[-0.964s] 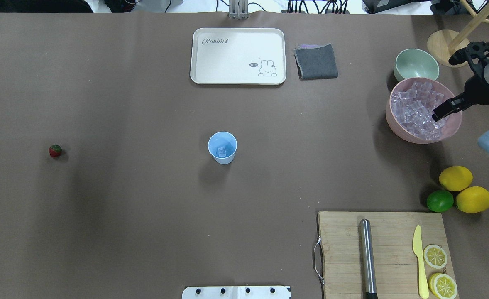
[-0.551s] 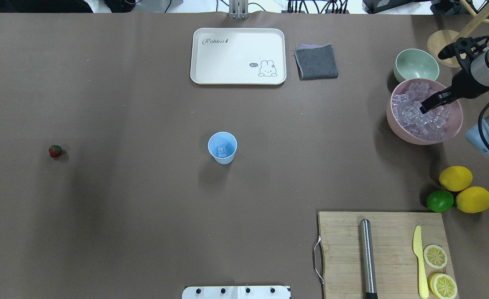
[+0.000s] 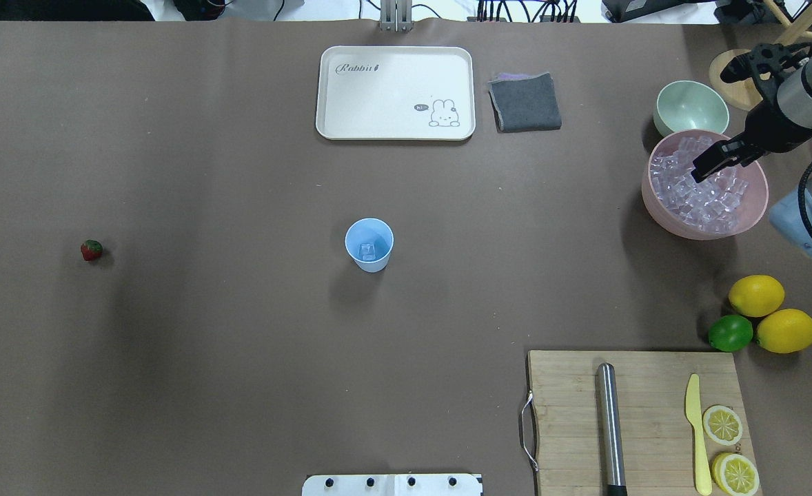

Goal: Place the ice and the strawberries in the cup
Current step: 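Lower the right gripper into the ice and grasp another cube, then carry the second ice cube with the right gripper to the blue cup, then lower the ice cube into the blue cup and open the right gripper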

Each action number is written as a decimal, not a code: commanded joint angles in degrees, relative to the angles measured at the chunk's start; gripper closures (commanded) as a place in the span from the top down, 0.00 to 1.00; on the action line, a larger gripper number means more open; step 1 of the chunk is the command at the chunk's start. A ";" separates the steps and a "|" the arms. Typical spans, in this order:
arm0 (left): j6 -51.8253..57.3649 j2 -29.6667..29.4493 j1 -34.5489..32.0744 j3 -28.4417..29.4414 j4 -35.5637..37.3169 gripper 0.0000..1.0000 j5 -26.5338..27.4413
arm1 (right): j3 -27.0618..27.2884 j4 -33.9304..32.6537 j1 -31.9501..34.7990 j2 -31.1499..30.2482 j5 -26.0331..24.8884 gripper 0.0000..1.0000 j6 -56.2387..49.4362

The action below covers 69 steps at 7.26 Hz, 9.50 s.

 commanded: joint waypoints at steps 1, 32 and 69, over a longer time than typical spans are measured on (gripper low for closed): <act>0.11 0.12 0.00 -0.08 -0.03 0.97 0.00 | -2.18 0.67 -2.43 0.37 -1.82 0.91 0.05; -0.07 0.38 0.00 0.27 -0.38 0.97 0.00 | -2.22 6.08 -0.61 0.64 0.54 0.12 0.67; -0.33 2.49 0.44 0.27 -3.19 0.97 0.79 | -10.20 -6.79 -30.95 39.76 -21.02 0.69 45.68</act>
